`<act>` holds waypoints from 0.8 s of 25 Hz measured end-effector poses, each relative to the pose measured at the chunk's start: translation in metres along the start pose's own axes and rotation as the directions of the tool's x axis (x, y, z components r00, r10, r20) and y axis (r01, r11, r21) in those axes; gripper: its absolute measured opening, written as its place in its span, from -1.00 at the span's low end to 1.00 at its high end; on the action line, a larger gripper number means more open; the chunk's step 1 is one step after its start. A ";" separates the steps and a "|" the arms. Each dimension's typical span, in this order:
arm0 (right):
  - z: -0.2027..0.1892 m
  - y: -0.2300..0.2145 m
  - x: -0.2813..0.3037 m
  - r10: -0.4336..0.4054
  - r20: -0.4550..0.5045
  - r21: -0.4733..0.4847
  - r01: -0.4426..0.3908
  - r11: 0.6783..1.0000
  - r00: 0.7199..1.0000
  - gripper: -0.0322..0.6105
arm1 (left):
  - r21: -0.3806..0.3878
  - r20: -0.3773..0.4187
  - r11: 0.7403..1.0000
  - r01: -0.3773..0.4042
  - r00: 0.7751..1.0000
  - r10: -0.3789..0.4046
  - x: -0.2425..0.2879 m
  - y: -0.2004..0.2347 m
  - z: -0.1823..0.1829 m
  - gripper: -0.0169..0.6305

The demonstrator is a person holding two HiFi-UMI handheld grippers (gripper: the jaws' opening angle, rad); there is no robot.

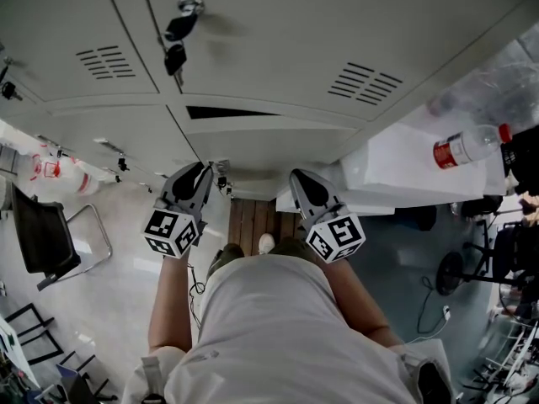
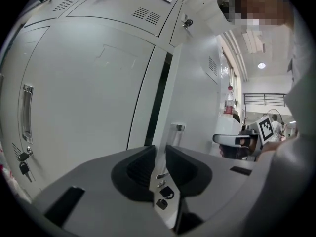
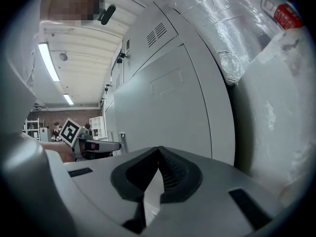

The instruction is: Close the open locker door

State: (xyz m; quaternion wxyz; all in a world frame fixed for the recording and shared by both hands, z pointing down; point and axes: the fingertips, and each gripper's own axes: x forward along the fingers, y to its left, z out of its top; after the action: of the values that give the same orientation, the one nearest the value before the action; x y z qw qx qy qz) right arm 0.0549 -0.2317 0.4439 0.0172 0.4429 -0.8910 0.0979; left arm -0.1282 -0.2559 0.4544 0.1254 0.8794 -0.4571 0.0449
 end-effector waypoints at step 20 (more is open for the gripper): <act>0.005 -0.017 0.024 0.004 0.004 0.000 -0.004 1.000 1.000 -0.86 | -0.004 -0.043 0.999 -0.046 0.998 0.045 0.017 0.015 -0.001 -0.79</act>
State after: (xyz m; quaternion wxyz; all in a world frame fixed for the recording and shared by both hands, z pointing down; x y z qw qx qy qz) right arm 0.0543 -0.2611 0.4444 0.0155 0.4415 -0.8918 0.0970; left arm -0.1310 -0.2771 0.4615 0.1362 0.8673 -0.4742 0.0658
